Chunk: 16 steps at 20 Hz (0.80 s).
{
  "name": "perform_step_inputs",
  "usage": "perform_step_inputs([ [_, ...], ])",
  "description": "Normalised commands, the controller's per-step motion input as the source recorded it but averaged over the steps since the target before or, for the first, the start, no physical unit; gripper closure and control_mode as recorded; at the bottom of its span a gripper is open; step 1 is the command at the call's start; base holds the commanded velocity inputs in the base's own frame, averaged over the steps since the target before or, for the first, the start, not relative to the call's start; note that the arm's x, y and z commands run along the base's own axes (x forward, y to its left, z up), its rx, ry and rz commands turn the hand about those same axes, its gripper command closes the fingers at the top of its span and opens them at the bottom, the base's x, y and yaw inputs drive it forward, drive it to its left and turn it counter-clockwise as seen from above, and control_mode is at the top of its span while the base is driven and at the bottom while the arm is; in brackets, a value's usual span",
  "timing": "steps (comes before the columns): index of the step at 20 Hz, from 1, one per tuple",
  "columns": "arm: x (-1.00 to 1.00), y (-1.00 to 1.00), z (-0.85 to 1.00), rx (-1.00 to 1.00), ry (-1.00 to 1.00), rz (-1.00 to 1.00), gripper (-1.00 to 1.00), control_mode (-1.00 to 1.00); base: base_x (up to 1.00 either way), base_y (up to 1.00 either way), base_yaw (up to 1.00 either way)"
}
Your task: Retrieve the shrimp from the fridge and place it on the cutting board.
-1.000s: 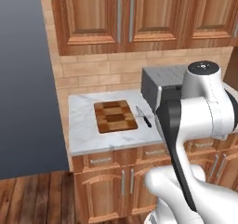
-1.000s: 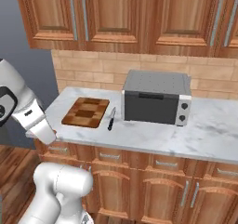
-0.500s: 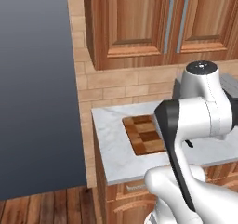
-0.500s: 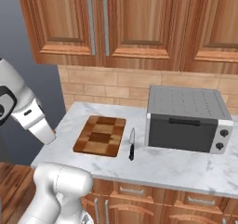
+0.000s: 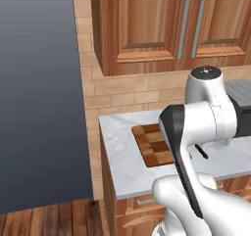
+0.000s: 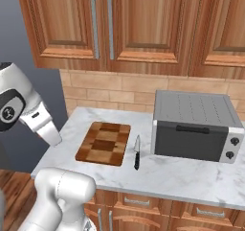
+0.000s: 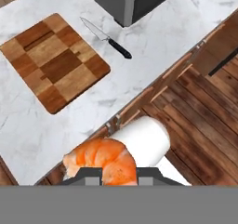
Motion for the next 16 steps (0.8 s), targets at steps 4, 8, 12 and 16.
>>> perform_step_inputs([
  [4,0.51,0.00,-0.37,0.10,0.00,0.22,1.00,-1.00,0.00,0.00,0.00],
  [8,0.60,-0.32,-0.50,0.05,0.07,0.13,1.00,-1.00,0.00,0.00,0.00],
  [12,0.81,-0.09,-0.53,0.00,0.05,0.08,1.00,-1.00,0.00,0.00,0.00],
  [16,0.95,-0.06,-0.52,0.00,0.01,0.06,1.00,-1.00,0.00,0.00,0.00],
])
